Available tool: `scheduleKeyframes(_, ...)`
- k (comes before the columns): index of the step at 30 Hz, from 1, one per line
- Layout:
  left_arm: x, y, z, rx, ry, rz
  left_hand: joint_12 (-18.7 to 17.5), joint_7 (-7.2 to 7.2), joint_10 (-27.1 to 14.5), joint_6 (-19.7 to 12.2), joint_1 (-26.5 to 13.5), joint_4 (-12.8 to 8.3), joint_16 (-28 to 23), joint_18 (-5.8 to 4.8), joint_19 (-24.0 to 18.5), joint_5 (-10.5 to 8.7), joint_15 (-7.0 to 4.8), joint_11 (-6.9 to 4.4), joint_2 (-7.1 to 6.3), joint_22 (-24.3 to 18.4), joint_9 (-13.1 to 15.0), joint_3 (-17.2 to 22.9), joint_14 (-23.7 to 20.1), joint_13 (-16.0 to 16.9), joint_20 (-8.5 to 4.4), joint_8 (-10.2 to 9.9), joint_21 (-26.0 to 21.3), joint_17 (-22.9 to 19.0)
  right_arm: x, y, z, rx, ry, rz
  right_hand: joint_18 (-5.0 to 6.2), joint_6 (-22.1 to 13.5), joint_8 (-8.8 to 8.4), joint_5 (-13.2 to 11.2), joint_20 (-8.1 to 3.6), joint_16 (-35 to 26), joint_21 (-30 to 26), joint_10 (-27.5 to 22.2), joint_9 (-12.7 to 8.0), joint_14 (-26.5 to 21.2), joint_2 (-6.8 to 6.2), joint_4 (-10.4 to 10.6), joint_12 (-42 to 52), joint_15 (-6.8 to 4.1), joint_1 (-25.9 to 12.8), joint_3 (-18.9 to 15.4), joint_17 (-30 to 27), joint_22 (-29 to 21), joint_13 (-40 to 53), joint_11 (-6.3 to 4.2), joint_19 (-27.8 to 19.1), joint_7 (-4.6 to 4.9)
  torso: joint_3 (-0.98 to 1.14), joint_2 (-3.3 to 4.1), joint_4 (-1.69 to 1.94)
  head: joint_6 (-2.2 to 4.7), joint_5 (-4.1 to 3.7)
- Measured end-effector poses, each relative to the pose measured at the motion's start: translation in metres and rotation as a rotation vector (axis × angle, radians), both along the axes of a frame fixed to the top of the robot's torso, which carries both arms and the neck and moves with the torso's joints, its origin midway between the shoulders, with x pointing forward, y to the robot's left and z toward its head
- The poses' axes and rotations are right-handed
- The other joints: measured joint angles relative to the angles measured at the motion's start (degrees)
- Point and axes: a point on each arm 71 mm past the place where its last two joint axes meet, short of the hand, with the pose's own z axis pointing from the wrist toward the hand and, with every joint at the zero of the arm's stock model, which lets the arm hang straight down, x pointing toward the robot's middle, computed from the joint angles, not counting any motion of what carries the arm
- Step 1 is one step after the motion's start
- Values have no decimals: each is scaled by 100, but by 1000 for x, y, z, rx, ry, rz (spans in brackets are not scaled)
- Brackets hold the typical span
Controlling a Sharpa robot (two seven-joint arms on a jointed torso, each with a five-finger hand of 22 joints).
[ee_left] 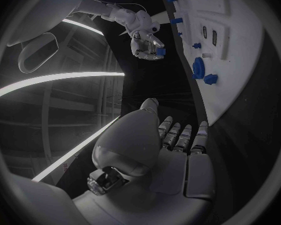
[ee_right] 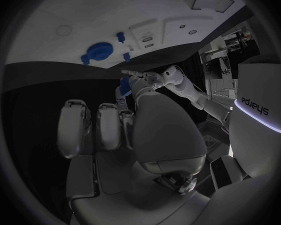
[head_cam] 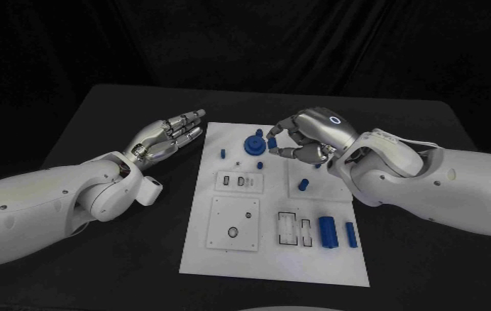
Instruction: Assemble the parts on the task board
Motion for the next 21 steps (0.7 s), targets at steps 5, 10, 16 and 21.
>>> scheduleKeyframes(5, 0, -1, 0, -1, 1, -2, 0, 0, 0, 0, 0, 0, 0, 0, 0, 0, 0, 0, 0, 0, 0, 0, 0, 0, 0, 0, 0, 0, -1, 26, -10, -24, 43, 49, -1, 0, 1, 0, 17, 0, 0, 0, 0, 0, -1, 0, 0, 0, 0, 0, -8, 0, 0, 0, 17, 0, 0, -5, 7, 2, -29)
scheduleKeyframes(10, 1, -3, 0, -1, 1, -5, 0, 0, 0, 0, 0, 0, 0, 0, 0, 0, 0, 0, 0, 0, 0, 0, 0, 0, 0, 0, 0, 0, 0, 40, -24, -63, 92, 67, -1, 0, 19, 0, 20, 0, 0, -21, 0, -5, -41, -3, -5, 35, -39, -4, -3, -1, -1, 22, 20, 0, 2, -5, 7, 7, -33)
scheduleKeyframes(16, 2, -5, -1, 0, 0, -7, 0, 0, 0, 0, 0, 0, 0, 0, 0, 0, 0, 0, 0, 0, 0, 0, 0, 0, 0, 0, 0, 0, 1, 46, -39, -112, 150, 69, -1, -1, 27, 29, 21, 0, 0, 0, 1, -6, -55, -15, -35, 36, -53, -16, 13, -1, -1, 41, 20, 0, 3, -5, 3, -1, -23)
scheduleKeyframes(21, 2, -5, -1, 1, 1, -6, 0, 0, 0, 0, 0, -1, 0, 0, 0, 0, 0, 0, 0, 0, 0, 1, 0, 0, 0, 0, 0, 0, 2, 48, -49, -145, 187, 65, -1, -2, 23, 82, 42, 0, -1, 0, 1, -6, -56, -16, -67, 36, -53, -16, 20, -1, -1, 41, -1, 0, 7, -4, -1, -10, -15)
